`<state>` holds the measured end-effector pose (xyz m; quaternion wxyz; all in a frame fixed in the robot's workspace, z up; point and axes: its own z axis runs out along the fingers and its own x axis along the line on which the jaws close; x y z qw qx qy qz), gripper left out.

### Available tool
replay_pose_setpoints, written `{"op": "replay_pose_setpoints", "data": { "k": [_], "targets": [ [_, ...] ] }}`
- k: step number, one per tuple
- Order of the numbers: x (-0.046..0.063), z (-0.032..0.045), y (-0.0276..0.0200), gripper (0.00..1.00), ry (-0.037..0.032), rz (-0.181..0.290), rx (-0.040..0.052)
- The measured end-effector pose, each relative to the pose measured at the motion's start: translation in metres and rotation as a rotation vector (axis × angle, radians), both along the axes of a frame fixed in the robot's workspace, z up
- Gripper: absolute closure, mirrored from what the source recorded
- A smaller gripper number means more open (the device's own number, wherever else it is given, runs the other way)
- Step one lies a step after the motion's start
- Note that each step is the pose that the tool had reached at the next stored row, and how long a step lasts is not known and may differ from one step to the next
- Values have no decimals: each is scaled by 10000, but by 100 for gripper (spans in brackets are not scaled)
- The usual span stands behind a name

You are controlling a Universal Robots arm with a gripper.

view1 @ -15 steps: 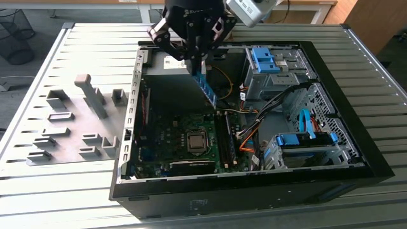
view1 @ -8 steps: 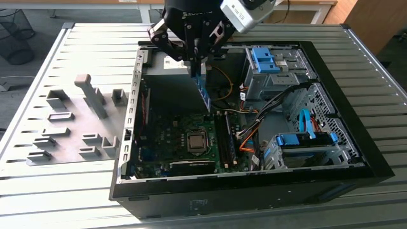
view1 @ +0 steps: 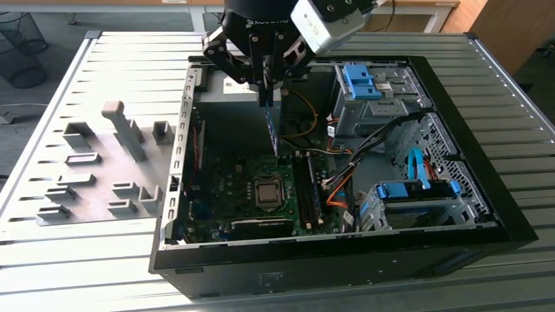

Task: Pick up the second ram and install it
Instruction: 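Insert the second ram into the second slot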

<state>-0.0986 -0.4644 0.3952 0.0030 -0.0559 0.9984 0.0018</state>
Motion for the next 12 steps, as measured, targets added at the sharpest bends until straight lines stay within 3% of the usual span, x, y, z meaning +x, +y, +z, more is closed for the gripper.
{"op": "replay_pose_setpoints", "data": {
  "k": [12],
  "targets": [
    [0,-1,0,86,-1,-10,2]
  ]
}}
